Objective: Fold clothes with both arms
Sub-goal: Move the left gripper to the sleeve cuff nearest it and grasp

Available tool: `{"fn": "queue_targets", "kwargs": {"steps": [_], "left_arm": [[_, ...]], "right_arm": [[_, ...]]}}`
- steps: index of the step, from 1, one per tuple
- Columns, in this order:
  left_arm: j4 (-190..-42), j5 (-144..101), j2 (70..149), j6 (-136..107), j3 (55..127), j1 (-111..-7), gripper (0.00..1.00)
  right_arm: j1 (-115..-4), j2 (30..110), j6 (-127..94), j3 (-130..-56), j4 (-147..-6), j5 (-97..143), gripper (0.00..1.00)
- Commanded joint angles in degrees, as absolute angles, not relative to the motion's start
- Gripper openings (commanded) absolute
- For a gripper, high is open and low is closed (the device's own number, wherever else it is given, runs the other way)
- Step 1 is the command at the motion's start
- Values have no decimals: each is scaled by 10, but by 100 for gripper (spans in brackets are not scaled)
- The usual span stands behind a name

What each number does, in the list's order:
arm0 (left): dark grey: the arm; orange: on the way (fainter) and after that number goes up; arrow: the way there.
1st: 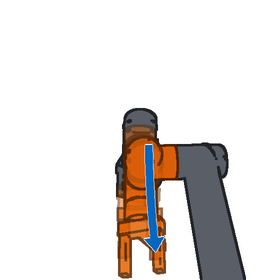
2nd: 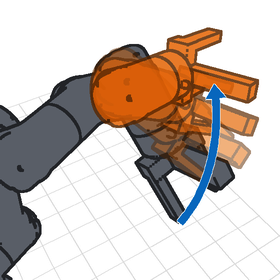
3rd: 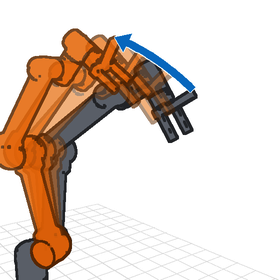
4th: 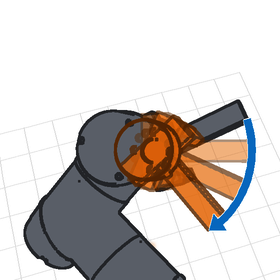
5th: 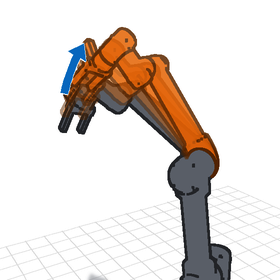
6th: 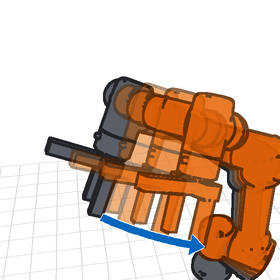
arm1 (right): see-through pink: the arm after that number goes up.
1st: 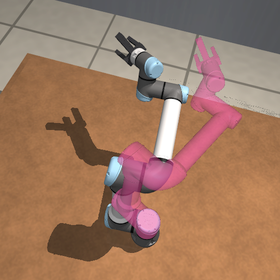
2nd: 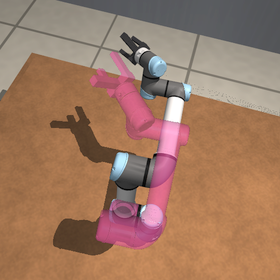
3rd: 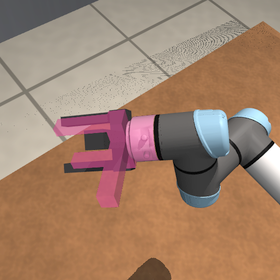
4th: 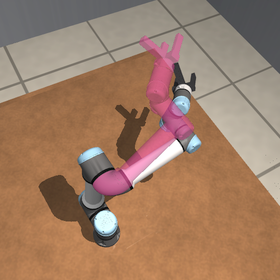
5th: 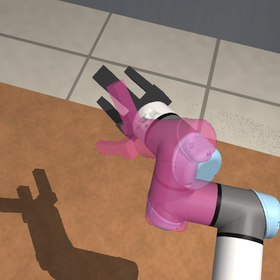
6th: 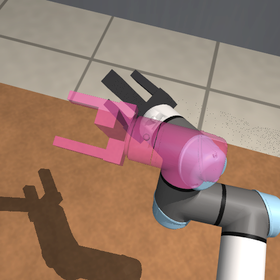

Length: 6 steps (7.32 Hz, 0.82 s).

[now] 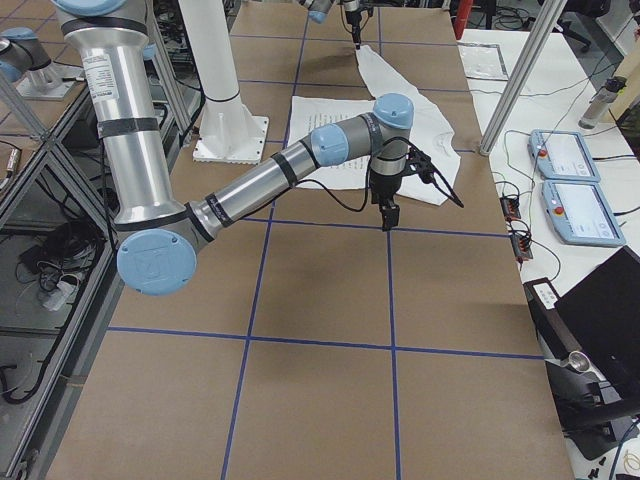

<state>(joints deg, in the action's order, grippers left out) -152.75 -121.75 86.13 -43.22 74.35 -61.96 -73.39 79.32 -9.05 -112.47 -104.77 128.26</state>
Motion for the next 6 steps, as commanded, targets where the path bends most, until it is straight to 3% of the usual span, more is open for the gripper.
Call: {"fn": "queue_targets", "kwargs": {"steps": [1,3,4,6], "left_arm": [[-1547,-1231,861,-452,737,-620,57],[-1552,-1232,861,-467,739,-620,27],[-1552,-1232,862,-476,741,-620,0],[-1563,-1233,866,-473,745,-620,0]], "right_arm": [[-734,791,-91,-1124,-1048,1282,100],[-734,790,-91,-1123,-1048,1283,100],[-734,789,-91,-1123,-1048,1283,100],[-734,788,-91,-1124,-1048,1284,100]]}}
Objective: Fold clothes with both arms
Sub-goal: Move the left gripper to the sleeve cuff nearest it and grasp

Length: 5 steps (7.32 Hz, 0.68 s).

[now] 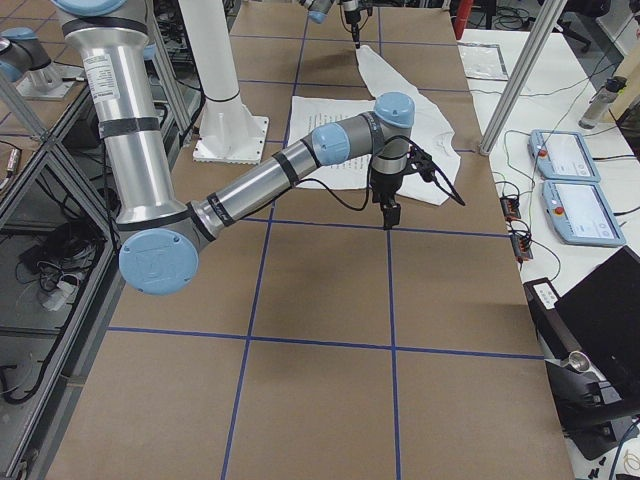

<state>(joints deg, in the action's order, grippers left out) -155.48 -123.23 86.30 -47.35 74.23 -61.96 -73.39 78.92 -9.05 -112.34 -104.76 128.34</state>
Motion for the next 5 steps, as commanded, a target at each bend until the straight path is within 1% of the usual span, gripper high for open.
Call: {"fn": "queue_targets", "kwargs": {"steps": [1,3,4,5], "left_arm": [[-1565,-1259,869,-472,752,-620,0],[-1555,-1304,888,-472,807,-626,0],[-1538,-1304,919,-477,816,-638,0],[-1474,-1316,957,-477,830,-660,0]], "right_arm": [[-734,788,-91,-1125,-1049,1284,100],[-734,789,-91,-1126,-1048,1291,100],[-734,790,-91,-1126,-1048,1291,100],[-734,791,-91,-1125,-1048,1291,100]]}}
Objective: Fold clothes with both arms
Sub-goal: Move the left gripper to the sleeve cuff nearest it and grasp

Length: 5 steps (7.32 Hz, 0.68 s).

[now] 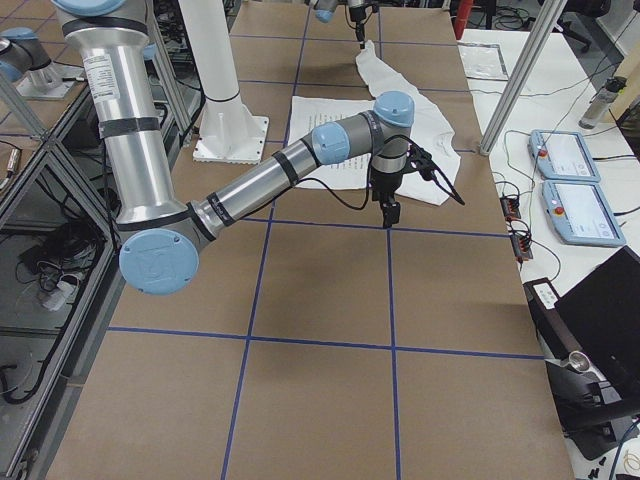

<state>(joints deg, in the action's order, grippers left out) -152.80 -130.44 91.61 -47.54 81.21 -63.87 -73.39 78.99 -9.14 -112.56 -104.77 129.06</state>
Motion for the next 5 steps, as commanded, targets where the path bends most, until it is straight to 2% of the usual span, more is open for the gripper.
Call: {"fn": "queue_targets", "kwargs": {"steps": [1,3,4,5], "left_arm": [[-1385,-1342,994,-477,863,-677,0],[-1164,-1339,1082,-480,955,-684,0],[-1065,-1337,1149,-507,975,-682,0],[-1026,-1337,1210,-572,975,-674,0]], "right_arm": [[-734,791,-91,-1125,-1048,1291,100],[-734,789,-92,-1124,-1049,1290,100],[-734,789,-91,-1124,-1049,1293,100],[-734,789,-92,-1124,-1051,1295,100]]}}
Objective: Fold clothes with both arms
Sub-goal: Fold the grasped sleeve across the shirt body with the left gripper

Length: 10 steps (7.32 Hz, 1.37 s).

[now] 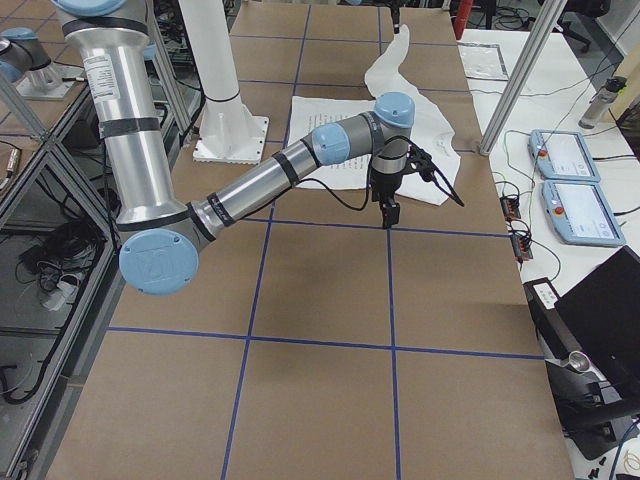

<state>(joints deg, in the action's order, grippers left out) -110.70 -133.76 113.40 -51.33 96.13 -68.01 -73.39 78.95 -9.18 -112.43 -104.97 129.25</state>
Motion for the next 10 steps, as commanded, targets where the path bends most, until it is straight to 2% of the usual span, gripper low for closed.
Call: {"fn": "queue_targets", "kwargs": {"steps": [1,3,5,7,9,10], "left_arm": [[-1026,-1335,1243,-628,971,-644,0],[-1027,-1291,1305,-710,957,-582,0],[-1034,-1238,1394,-757,881,-523,0],[-1046,-1154,1438,-768,830,-443,0],[-1083,-1115,1507,-789,728,-386,0],[-1109,-1095,1508,-789,708,-362,0]], "right_arm": [[-735,789,-92,-1124,-1051,1297,100],[-738,788,-93,-1122,-1054,1297,100],[-738,788,-96,-1122,-1054,1297,100],[-738,790,-96,-1120,-1054,1297,100],[-738,791,-96,-1119,-1054,1296,100],[-738,790,-97,-1116,-1053,1296,100]]}}
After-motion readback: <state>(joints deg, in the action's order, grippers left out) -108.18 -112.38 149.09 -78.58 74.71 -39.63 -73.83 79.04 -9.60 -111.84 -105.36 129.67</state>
